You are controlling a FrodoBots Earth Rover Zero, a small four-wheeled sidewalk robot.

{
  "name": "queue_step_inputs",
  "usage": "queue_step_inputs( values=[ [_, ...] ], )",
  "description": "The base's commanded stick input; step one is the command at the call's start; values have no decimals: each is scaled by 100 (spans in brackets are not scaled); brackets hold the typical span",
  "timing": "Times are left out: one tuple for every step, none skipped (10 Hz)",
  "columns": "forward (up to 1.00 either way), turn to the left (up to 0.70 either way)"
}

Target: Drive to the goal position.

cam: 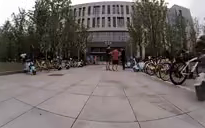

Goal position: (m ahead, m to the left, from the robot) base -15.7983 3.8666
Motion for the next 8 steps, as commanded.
queue_step_inputs(
  values=[
    [0, 70],
    [0, 70],
    [0, 70],
    [0, 70],
    [0, 70],
    [0, 70],
    [0, 70],
    [0, 70]
  ],
)
